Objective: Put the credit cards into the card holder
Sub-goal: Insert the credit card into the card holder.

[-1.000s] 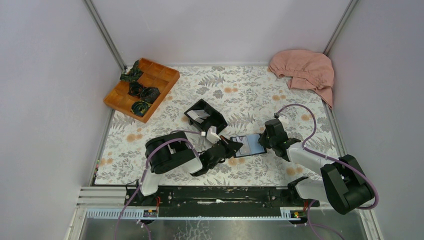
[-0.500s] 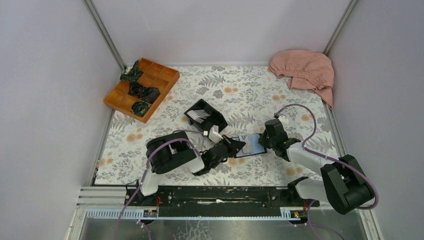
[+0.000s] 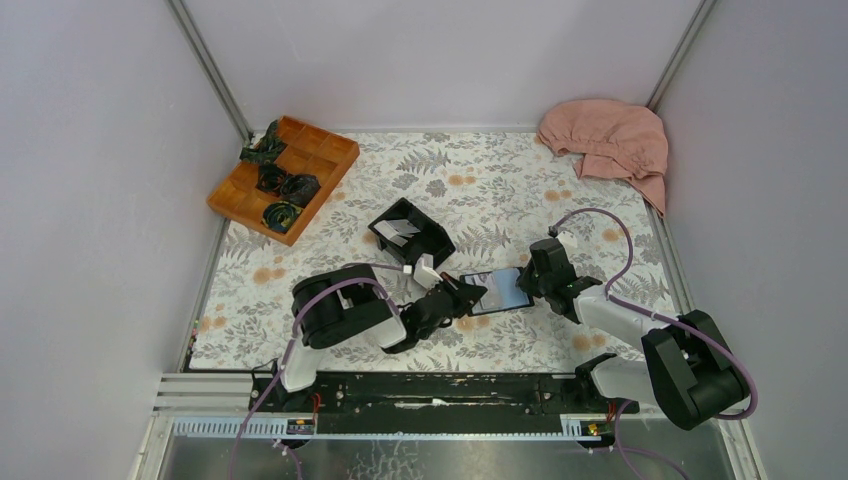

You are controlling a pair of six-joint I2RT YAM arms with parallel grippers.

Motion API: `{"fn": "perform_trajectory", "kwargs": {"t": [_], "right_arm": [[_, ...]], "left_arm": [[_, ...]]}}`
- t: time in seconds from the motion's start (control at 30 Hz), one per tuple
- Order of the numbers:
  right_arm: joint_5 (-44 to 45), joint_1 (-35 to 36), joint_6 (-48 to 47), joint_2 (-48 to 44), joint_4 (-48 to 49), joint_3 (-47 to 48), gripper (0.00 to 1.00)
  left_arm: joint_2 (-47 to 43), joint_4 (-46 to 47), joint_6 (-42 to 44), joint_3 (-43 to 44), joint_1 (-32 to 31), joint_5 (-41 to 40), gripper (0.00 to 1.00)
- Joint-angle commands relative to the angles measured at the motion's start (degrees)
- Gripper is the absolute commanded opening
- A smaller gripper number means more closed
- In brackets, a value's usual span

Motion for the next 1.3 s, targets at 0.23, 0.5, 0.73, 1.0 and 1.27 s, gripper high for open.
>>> {"fn": "perform_trajectory", "kwargs": {"t": [0.23,0.5,0.73,1.0,1.27], "right_arm": [[1.43,-0.40,0.12,-0.69,-2.02,-0.61,0.00],[1.47,-0.36,0.16,-0.65,-1.94,-0.63,0.00],[1.45,-0.38,0.19,-0.65,-1.90,-0.70,0.00],[1.34,-0.39,0.12,-0.73,-1.88,-0.70,0.00],[1.25,-0.38,0.14,-0.67,-1.83,-0.76,0.00]], "left_arm": [[-0.61,-0.35,0.28,-1.01,-0.47,-2.38,0.00],[-0.35,-0.36,0.31,-1.20,-0.47,-2.58,0.00],[0.14,-0.38,1.15,-0.75,-0.47,-2.48,0.00],[0.69,-0.86,1.81,-0.48,-0.53,-1.64,0.00],[0.47,-0.94,2.51,-0.66,-0.34,-1.74,0.00]]}}
